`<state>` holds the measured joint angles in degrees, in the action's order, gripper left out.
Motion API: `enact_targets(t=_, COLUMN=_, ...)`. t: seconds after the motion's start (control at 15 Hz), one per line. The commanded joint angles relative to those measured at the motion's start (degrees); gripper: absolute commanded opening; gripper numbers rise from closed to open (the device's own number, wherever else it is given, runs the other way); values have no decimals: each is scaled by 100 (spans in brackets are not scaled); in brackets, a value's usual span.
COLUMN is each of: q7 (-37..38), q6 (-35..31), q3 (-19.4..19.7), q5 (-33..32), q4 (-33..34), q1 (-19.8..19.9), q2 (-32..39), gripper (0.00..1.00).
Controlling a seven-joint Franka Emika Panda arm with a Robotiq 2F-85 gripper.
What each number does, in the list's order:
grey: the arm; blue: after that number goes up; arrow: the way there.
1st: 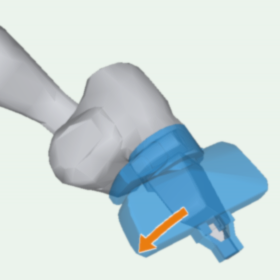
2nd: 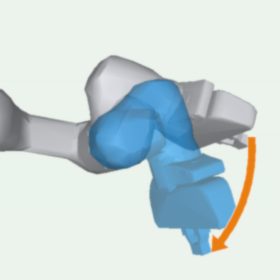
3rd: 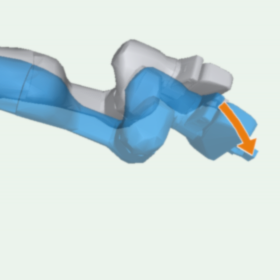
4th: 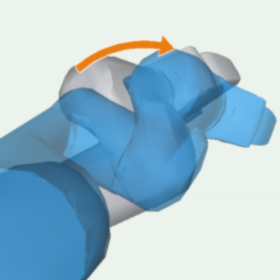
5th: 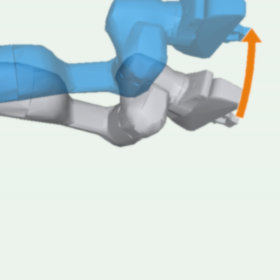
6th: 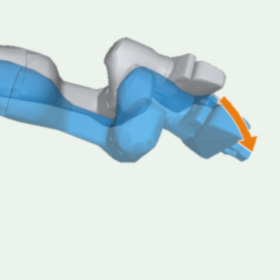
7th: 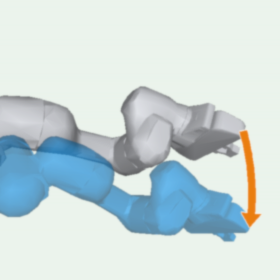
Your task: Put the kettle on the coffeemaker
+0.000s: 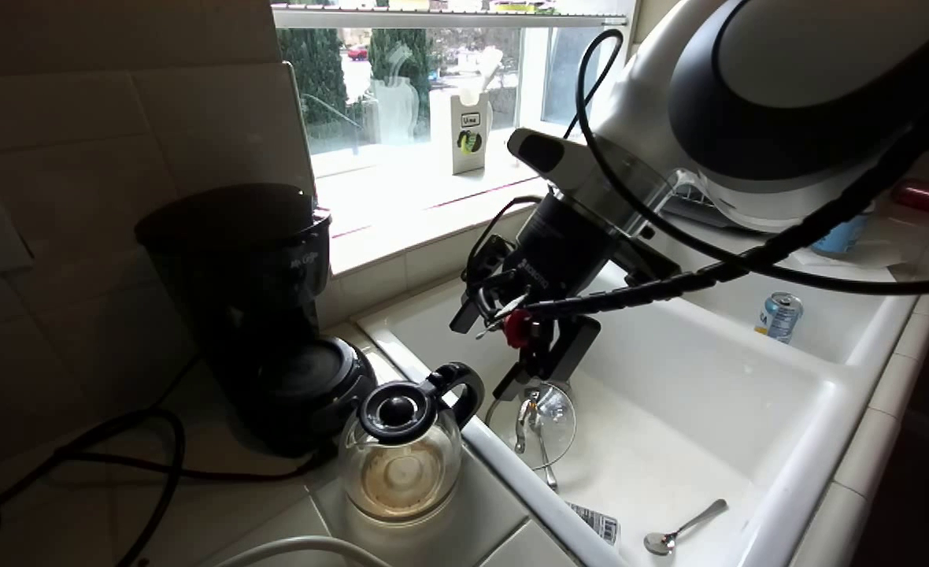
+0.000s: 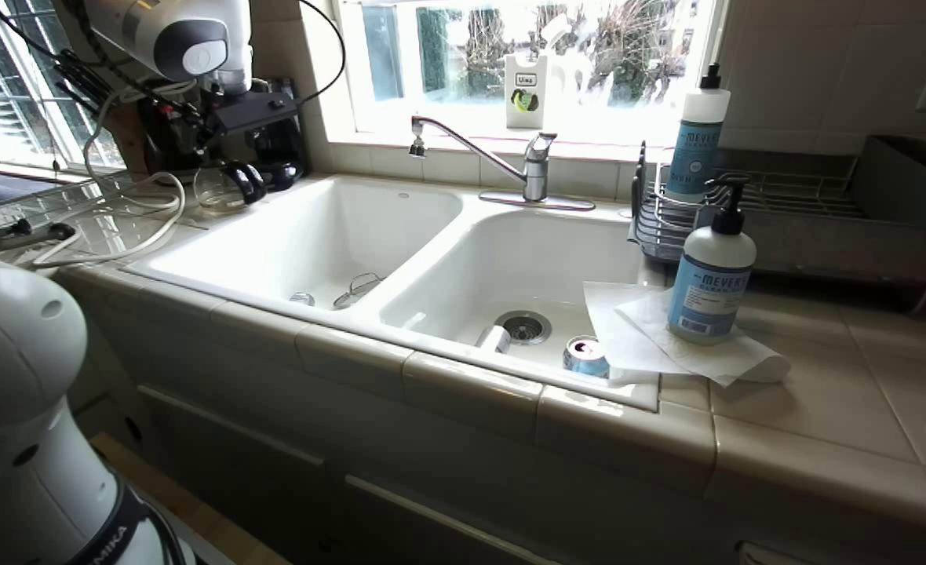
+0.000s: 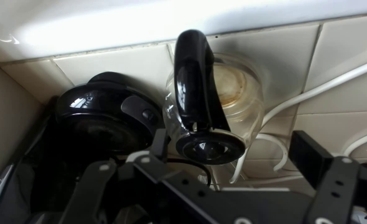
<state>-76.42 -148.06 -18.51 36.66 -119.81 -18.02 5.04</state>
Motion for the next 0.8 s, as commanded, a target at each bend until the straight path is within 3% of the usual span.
enact_targets(t=0.0, q7=-213, q6=-32, q3=-143, q5=288, q4=132, q1=76, q2=198, gripper=100)
enact_targets(t=0.73, q7=-878, q6=-78, q3=-247, q5=482, q4=271, q1=271, q2=504, gripper=100)
